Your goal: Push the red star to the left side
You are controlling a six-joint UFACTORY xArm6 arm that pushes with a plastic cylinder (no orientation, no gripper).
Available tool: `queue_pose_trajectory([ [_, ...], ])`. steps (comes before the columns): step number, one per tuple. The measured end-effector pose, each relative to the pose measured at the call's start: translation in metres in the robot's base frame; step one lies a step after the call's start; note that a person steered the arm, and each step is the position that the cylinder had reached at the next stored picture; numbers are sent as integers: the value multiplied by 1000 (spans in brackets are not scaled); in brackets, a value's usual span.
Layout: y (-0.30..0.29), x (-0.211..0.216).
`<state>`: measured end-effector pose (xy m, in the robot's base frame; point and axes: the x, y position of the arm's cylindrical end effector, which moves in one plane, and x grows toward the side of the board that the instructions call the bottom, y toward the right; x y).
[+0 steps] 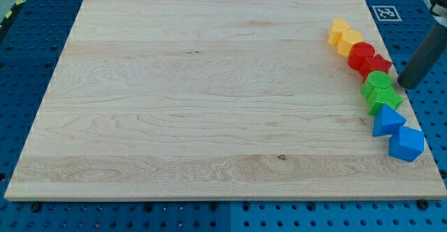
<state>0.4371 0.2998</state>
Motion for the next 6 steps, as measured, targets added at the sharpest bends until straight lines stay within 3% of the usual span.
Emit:
queue_pose_trajectory([
  [2, -8, -38],
  [4, -8, -22],
  [6, -47, -39],
])
